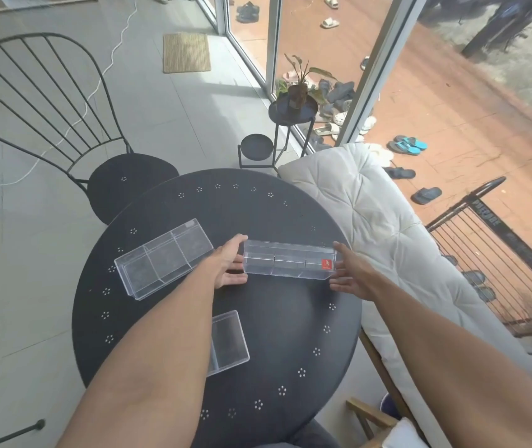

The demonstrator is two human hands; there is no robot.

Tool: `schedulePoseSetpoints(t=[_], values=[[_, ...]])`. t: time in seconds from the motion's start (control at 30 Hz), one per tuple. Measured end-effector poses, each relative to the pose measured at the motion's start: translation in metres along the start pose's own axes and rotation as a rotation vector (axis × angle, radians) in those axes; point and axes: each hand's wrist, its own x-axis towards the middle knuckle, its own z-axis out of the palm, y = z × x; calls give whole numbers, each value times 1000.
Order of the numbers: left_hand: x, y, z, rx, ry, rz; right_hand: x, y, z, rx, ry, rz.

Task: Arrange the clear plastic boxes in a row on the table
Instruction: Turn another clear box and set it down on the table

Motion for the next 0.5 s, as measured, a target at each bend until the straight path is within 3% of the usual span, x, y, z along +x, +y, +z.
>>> schedulePoseSetpoints(t=[0.23,0.37,0.5], values=[[-5,-23,-1,-7,-13,192,-8,11,-5,-62,14,-189],[-6,-37,-1,-74,2,180,-11,19,2,-110,37,-200],[-14,-39,-9,-21,20,150,-13,9,8,-234,236,-275]])
